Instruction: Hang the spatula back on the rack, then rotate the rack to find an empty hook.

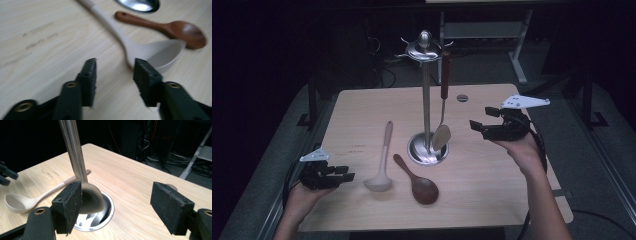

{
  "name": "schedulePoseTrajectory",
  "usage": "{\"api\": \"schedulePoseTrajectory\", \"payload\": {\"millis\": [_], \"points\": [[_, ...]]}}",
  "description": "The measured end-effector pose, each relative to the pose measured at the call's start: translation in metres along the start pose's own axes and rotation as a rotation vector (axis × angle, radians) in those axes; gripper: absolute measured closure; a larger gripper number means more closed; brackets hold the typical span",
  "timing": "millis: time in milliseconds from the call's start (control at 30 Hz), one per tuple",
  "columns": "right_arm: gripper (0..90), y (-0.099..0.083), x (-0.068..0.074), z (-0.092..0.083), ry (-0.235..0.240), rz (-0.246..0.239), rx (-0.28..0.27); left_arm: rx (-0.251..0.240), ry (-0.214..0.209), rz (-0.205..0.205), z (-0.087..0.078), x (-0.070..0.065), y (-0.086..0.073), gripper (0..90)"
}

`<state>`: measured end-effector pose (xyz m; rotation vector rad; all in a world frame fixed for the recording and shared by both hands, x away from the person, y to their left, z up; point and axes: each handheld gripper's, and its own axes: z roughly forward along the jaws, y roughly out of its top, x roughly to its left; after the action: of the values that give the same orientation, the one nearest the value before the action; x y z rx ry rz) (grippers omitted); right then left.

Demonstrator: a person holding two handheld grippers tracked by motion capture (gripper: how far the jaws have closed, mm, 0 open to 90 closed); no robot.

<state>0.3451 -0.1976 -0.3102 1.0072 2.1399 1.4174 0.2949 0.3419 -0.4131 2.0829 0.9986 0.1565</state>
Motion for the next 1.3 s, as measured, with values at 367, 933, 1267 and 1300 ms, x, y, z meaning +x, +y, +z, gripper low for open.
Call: {"api": "schedulePoseTrajectory", "payload": {"millis": [367,933,1267,1300], "points": [[22.2,-0.021,-0.015,-0.001,-0.017,0.042,0.04,0.053,-0.064,0.066,-0.001,-0.023,0.064,89.9],[22.1,-0.025,-0.02,-0.002,-0.043,0.047,0.043,0.058,-0.178,0.213,-0.013,-0.07,0.171,90.0],[22.3,-0.023,-0.018,-0.006,-0.046,0.044,0.035,0.006,-0.201,0.287,-0.029,-0.091,0.226,90.0],[22.3,-0.023,-0.018,-0.006,-0.046,0.042,0.034,0.003,-0.201,0.286,-0.03,-0.093,0.229,90.0]]}}
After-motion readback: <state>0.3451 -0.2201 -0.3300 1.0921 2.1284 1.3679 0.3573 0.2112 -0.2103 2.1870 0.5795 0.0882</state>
